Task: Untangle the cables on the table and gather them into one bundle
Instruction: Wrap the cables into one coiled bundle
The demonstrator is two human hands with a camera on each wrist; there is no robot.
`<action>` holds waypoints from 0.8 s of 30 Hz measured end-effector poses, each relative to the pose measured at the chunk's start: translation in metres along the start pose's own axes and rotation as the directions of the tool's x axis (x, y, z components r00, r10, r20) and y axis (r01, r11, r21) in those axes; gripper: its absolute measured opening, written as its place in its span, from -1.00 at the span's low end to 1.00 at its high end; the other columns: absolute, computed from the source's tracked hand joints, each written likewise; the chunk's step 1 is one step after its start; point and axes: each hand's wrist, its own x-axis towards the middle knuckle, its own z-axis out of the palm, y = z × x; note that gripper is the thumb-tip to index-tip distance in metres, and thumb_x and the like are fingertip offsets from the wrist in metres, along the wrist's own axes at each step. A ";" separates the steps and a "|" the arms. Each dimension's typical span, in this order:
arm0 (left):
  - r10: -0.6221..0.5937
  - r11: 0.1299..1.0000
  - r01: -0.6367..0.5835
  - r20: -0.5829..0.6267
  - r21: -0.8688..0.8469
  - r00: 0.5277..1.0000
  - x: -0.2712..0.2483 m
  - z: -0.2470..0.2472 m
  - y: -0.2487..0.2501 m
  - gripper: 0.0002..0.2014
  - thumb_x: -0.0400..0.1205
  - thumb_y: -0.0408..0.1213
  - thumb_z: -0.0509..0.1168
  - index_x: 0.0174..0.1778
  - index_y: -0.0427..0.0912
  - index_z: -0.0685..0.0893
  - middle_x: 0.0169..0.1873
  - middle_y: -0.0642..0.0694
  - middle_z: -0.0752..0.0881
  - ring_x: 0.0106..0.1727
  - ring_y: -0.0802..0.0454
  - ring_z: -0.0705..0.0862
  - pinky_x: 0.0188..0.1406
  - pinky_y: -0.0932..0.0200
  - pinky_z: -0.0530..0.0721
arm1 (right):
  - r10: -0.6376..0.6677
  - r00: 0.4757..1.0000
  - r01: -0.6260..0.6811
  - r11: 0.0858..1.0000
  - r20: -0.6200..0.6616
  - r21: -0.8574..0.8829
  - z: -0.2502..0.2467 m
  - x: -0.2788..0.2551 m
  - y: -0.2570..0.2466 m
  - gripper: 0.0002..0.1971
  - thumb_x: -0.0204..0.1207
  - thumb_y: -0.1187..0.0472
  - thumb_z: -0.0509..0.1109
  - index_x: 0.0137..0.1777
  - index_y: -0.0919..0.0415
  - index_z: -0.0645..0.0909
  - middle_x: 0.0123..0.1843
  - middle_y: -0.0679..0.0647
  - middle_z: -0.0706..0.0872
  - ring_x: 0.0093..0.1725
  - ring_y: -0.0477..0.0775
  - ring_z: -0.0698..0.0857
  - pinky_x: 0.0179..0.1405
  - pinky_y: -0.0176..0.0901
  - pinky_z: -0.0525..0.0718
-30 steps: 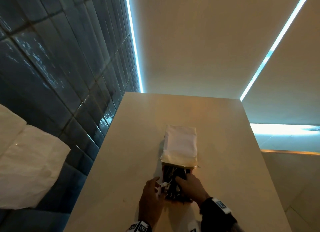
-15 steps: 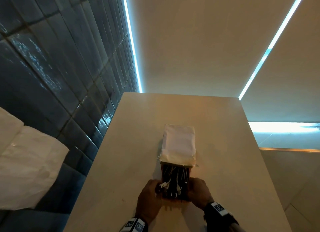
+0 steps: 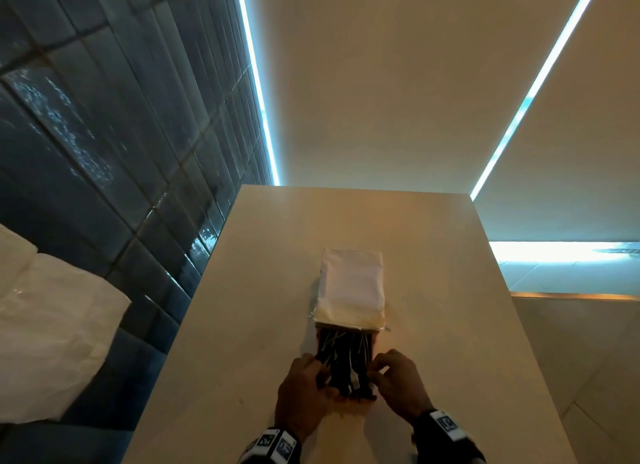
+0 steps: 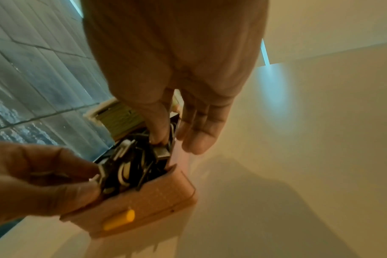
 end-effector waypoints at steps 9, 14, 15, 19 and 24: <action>-0.081 0.996 0.083 0.046 -0.042 0.996 0.009 0.000 -0.003 -0.63 0.31 -0.11 0.54 -0.43 0.15 0.39 -0.33 0.17 0.60 -0.24 0.11 0.62 -0.28 0.19 0.60 | -0.054 0.998 0.052 0.995 -0.017 -0.090 0.012 0.000 -0.004 -0.80 0.51 0.11 0.34 -0.36 -0.06 0.53 -0.33 -0.17 0.47 -0.40 -0.18 0.43 -0.47 -0.42 0.31; -0.045 0.998 0.039 0.115 0.055 0.992 0.002 -0.008 0.008 -0.79 0.39 -0.01 0.41 -0.15 0.06 0.58 -0.10 0.12 0.60 -0.08 0.09 0.61 -0.10 0.19 0.60 | -0.109 0.994 0.110 0.991 0.023 -0.071 0.013 -0.004 0.005 -0.84 0.52 0.16 0.31 -0.18 0.17 0.69 -0.28 -0.10 0.53 -0.31 -0.04 0.52 -0.39 -0.39 0.35; -0.047 0.998 0.040 0.141 0.055 0.989 0.000 -0.009 0.010 -0.71 0.36 0.08 0.40 -0.08 0.09 0.59 -0.08 0.13 0.58 -0.07 0.12 0.60 -0.10 0.20 0.60 | -0.112 0.993 0.115 0.991 0.046 -0.071 0.010 -0.004 0.006 -0.82 0.53 0.17 0.29 -0.17 0.21 0.69 -0.30 -0.10 0.51 -0.32 -0.05 0.51 -0.39 -0.39 0.35; -0.062 0.995 0.051 0.128 0.084 0.990 -0.004 -0.006 0.019 -0.41 0.25 0.35 0.37 0.15 0.18 0.59 0.01 0.16 0.59 0.05 0.15 0.62 -0.10 0.27 0.53 | -0.075 0.995 0.079 0.995 0.072 -0.062 0.005 -0.004 0.002 -0.67 0.57 -0.03 0.28 -0.26 0.18 0.70 -0.35 -0.03 0.55 -0.39 -0.09 0.47 -0.42 -0.30 0.36; -0.079 0.985 0.063 0.095 0.162 0.992 0.005 -0.002 0.023 -0.50 0.31 0.22 0.41 0.11 0.09 0.64 0.07 0.08 0.65 0.04 0.06 0.66 -0.03 0.15 0.66 | -0.033 0.991 0.041 0.997 0.131 -0.065 0.003 -0.002 -0.007 -0.48 0.45 -0.30 0.32 -0.51 0.11 0.46 -0.50 -0.01 0.48 -0.52 -0.09 0.40 -0.51 -0.23 0.27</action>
